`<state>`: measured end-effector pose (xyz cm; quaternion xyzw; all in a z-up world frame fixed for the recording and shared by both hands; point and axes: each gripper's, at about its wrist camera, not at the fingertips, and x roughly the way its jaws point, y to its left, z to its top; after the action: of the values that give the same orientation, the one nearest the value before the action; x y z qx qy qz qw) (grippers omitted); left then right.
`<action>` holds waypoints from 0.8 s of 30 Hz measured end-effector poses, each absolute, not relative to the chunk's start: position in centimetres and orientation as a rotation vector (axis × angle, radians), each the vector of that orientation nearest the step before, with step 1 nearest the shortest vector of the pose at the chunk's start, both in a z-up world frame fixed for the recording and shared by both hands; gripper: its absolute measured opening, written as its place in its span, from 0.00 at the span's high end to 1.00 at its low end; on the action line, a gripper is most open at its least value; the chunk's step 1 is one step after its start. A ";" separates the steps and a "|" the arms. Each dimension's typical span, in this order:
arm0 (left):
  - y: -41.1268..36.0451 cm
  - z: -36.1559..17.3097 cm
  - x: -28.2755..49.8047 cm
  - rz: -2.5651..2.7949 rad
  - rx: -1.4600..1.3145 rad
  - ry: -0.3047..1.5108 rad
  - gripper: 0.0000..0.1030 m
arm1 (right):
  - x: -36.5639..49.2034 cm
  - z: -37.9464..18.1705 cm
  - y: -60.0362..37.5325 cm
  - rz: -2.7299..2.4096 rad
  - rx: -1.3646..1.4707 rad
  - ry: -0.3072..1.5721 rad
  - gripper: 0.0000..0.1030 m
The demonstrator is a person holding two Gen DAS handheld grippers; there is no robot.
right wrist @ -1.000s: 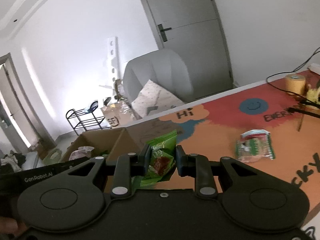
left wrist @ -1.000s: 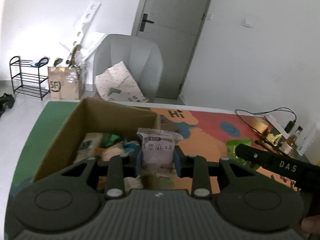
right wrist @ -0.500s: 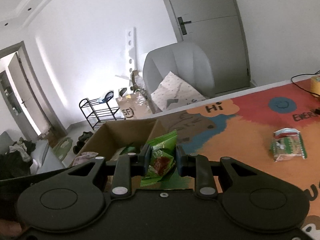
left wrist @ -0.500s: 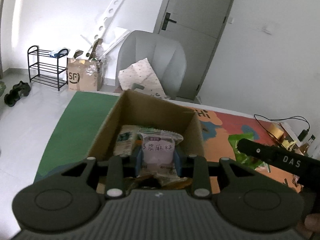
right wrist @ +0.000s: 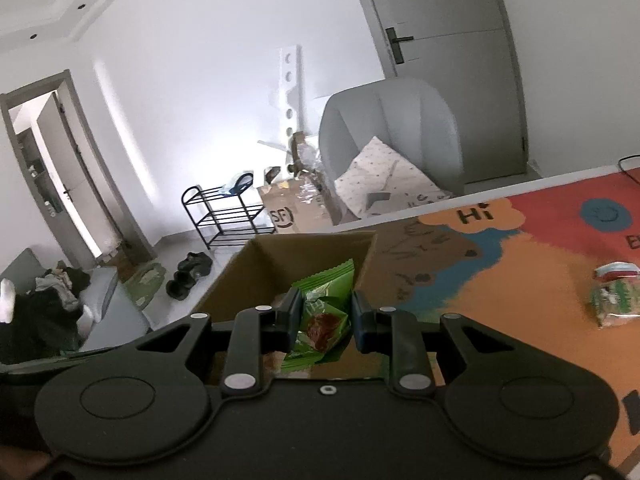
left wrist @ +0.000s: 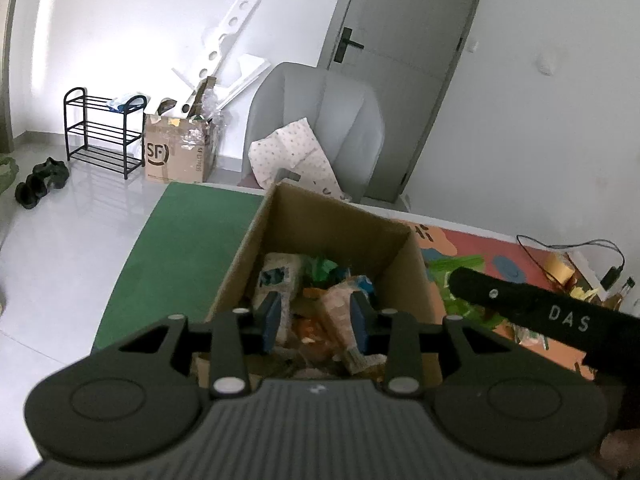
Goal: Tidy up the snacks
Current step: 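Lower both grippers over the box and open them to drop the packets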
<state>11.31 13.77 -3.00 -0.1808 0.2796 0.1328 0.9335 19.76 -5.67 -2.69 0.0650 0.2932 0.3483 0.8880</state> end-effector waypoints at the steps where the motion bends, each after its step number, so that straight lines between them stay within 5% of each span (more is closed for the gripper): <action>1: 13.9 -2.9 11.2 0.273 -0.374 0.569 0.65 | 19.7 -2.7 -5.5 0.731 0.137 0.611 0.76; 8: 14.8 -2.7 10.6 0.280 -0.396 0.565 0.61 | 19.2 -2.0 -3.5 0.796 0.145 0.621 0.75; 14: 14.7 -2.6 10.6 0.280 -0.406 0.560 0.46 | 19.4 -1.8 -4.1 0.827 0.194 0.624 0.48; 24: 13.2 -2.6 12.0 0.260 -0.404 0.553 0.25 | 20.6 -2.8 -8.1 0.728 0.230 0.640 0.38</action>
<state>12.04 13.25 -2.56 -0.1974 0.2703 0.1273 0.9337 20.58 -8.08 -2.79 0.1104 0.3070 0.3491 0.8785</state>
